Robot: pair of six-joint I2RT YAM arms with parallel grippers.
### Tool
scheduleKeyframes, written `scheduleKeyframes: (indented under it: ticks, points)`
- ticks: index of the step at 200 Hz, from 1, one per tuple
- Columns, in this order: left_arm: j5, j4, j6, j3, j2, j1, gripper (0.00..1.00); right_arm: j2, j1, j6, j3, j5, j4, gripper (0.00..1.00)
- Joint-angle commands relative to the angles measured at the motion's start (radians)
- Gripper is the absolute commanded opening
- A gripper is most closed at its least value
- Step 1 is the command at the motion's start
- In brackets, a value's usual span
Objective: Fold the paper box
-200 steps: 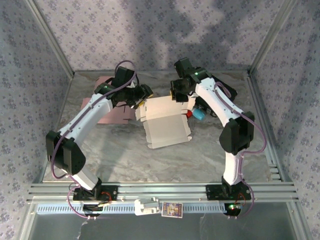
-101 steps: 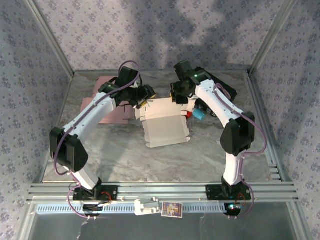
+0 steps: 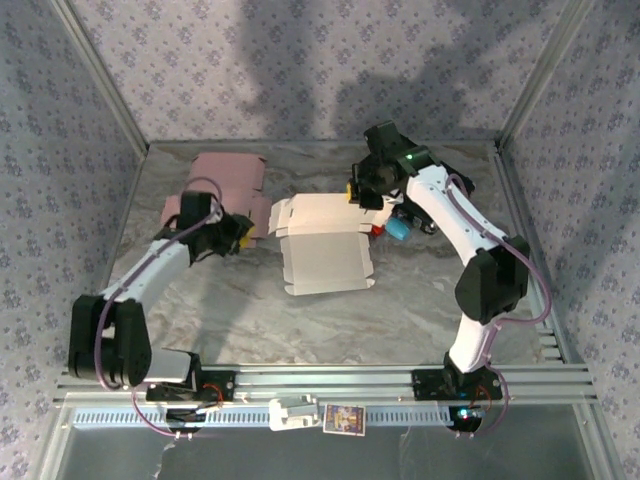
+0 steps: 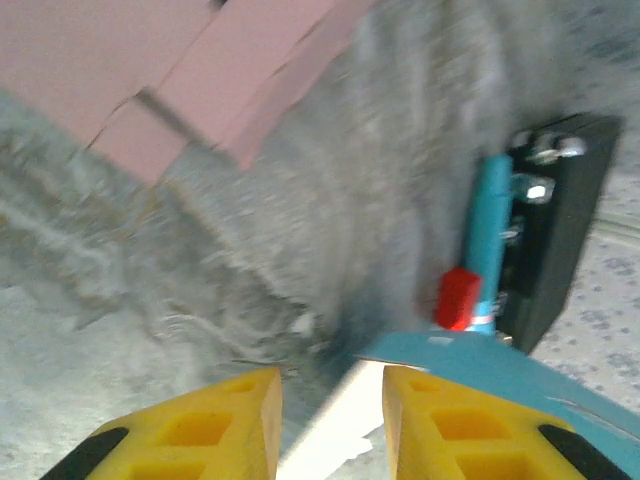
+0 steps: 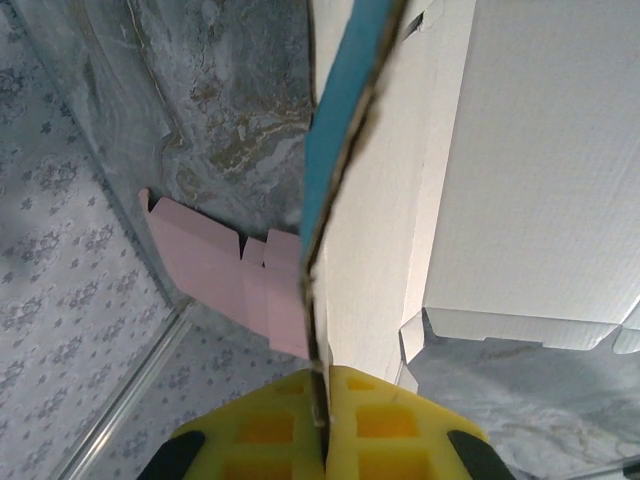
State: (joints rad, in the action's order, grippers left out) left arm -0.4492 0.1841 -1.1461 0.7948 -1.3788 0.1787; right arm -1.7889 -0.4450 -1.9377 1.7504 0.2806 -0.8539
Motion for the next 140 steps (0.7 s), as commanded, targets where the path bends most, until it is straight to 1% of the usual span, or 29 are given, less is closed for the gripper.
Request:
scheduleKeyframes:
  ticks: [1, 16, 46, 87, 112, 140]
  points:
    - [-0.095, -0.378, -0.135, -0.073, -0.036, 0.001, 0.31, 0.038, 0.014, -0.053, -0.008, 0.043, 0.019, 0.00]
    - [-0.102, -0.520, -0.201, -0.119, -0.073, -0.001, 0.30, 0.049, 0.026, -0.062, -0.016, 0.047, 0.029, 0.00]
    - [-0.118, -0.742, -0.297, -0.176, -0.135, 0.004, 0.29, 0.044, 0.045, -0.075, -0.022, 0.096, 0.043, 0.00]
    - [-0.124, -0.863, -0.339, -0.186, -0.201, 0.023, 0.36, 0.041, 0.046, -0.087, -0.028, 0.110, 0.060, 0.00]
    - [-0.124, -0.928, -0.368, -0.183, -0.232, 0.051, 0.36, 0.041, 0.047, -0.093, -0.032, 0.109, 0.064, 0.00]
    - [-0.080, -0.993, -0.399, -0.226, -0.220, 0.065, 0.35, 0.039, 0.046, -0.100, -0.042, 0.111, 0.077, 0.00]
